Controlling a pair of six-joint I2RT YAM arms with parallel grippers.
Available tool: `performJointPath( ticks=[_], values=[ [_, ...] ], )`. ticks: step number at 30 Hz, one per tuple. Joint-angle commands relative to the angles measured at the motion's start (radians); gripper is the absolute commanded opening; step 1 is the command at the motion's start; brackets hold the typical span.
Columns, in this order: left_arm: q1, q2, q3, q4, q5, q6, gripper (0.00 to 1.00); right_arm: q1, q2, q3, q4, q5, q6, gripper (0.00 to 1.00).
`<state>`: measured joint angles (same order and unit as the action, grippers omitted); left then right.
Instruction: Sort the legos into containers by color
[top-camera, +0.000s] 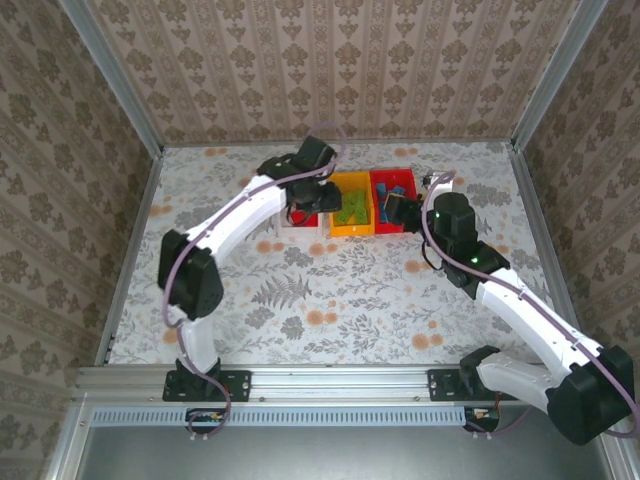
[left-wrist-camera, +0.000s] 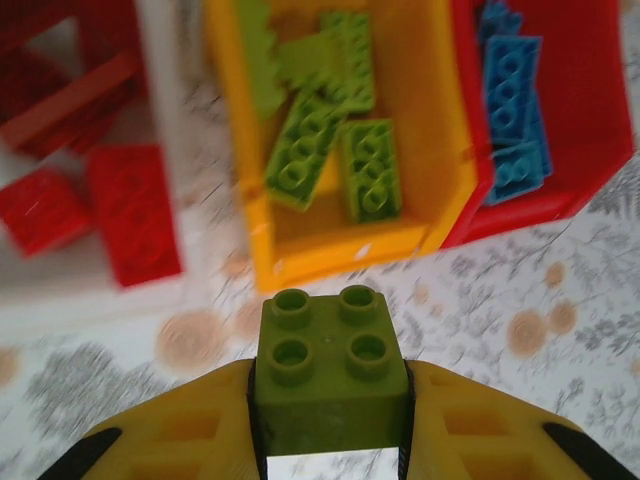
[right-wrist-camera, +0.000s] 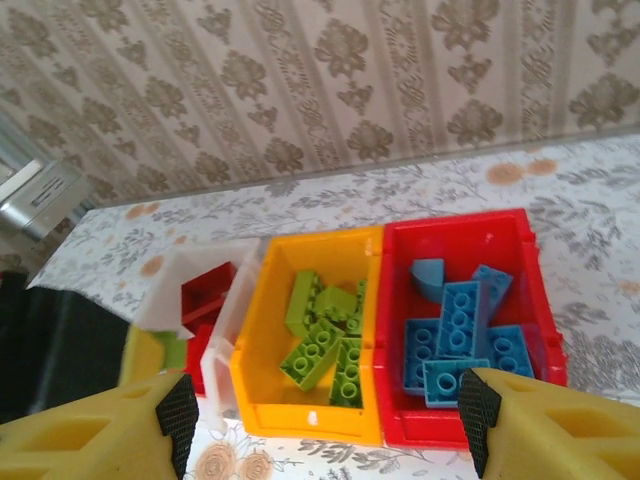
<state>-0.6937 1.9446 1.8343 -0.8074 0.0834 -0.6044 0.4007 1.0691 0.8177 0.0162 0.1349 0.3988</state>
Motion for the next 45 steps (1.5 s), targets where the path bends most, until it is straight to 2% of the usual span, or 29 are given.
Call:
performJointPath(
  ticks=[1,5,12,17,23,27,35,41,45],
  values=[
    [-0.013,0.116,0.151,-0.030,0.011,0.071,0.29,-0.019,0.015,0.034,-0.032,-0.036,0.068,0.73],
    [-0.018,0.249,0.277,-0.055,0.019,0.067,0.30,-0.024,0.024,0.052,-0.057,-0.068,0.068,0.73],
    [-0.028,0.363,0.356,-0.066,0.020,0.048,0.31,-0.041,0.006,0.047,-0.079,-0.098,0.063,0.73],
    [-0.034,0.380,0.334,-0.073,0.020,0.036,0.37,-0.051,0.009,0.043,-0.085,-0.110,0.062,0.74],
    [-0.043,0.372,0.315,-0.077,0.021,0.021,0.50,-0.054,0.020,0.046,-0.085,-0.120,0.058,0.75],
    [-0.043,0.341,0.315,-0.082,0.013,0.017,0.52,-0.056,0.022,0.053,-0.091,-0.115,0.044,0.76],
    [-0.038,0.153,0.226,-0.048,-0.046,-0.007,0.52,-0.082,0.001,0.086,-0.147,-0.061,-0.033,0.76],
    [0.021,-0.140,-0.073,0.059,-0.055,-0.070,0.54,-0.097,-0.033,0.093,-0.226,0.038,-0.082,0.76],
    [0.103,-0.398,-0.331,0.121,-0.052,-0.084,0.64,-0.102,-0.067,0.084,-0.291,0.107,-0.137,0.77]
  ],
)
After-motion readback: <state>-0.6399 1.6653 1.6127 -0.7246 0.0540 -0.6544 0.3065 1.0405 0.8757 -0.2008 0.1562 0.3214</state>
